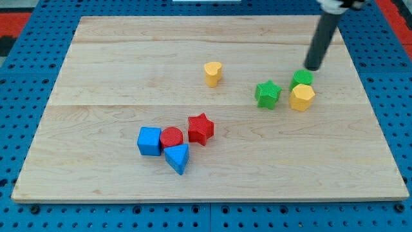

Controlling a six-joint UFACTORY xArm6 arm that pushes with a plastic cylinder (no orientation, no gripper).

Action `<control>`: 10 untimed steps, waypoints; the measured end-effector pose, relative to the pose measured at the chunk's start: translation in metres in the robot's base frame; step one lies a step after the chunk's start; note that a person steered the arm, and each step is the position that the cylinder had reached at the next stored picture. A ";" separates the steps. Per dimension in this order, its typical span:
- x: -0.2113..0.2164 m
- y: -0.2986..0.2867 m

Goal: Make a vertical line with green blocks and hexagon

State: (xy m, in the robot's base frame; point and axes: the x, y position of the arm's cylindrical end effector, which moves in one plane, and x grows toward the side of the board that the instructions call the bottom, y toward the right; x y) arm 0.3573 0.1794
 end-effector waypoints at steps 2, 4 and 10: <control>0.059 -0.021; 0.136 -0.024; 0.021 -0.125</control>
State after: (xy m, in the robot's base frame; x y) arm 0.3780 0.0548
